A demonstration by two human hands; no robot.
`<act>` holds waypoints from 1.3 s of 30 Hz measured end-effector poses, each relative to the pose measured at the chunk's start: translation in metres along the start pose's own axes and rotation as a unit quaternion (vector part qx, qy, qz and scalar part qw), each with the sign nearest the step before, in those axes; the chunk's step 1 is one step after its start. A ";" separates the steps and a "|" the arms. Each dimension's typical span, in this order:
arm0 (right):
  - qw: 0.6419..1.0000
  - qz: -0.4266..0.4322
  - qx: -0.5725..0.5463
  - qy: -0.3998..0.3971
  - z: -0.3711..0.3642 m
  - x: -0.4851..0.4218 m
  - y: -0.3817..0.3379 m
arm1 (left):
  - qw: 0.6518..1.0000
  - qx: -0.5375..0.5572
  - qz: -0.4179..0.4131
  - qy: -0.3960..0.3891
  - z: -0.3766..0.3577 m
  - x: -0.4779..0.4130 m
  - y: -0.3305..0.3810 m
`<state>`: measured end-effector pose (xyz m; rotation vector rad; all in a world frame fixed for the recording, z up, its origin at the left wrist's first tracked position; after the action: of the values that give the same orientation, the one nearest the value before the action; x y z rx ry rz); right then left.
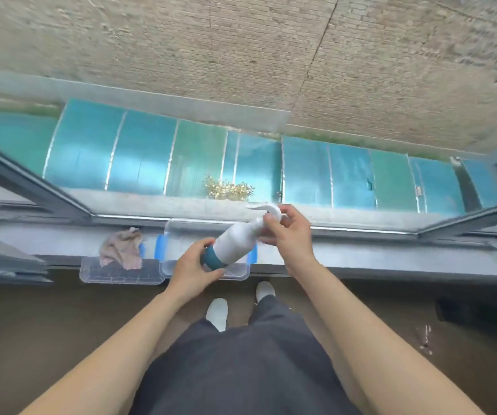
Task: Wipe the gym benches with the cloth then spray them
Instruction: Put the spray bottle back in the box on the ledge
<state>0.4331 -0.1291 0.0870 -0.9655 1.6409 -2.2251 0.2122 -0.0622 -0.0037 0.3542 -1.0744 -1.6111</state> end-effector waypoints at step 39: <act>0.815 0.282 0.472 -0.183 -0.120 -0.033 0.110 | 0.972 -0.002 0.233 0.029 0.073 0.016 -0.172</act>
<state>0.3619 -0.0584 -0.0452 -0.4665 0.4029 -1.8617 0.0487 -0.0483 -0.0945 0.1296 -1.0197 -1.1767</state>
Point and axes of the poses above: each hand's wrist, its own x-axis away from the middle knuckle, its own z-axis out of the back of the hand, y = z × x, the point moved 6 cm from there along -x, towards the middle knuckle, and after that the axes turned 13 degrees about y, right-handed, at the moved point
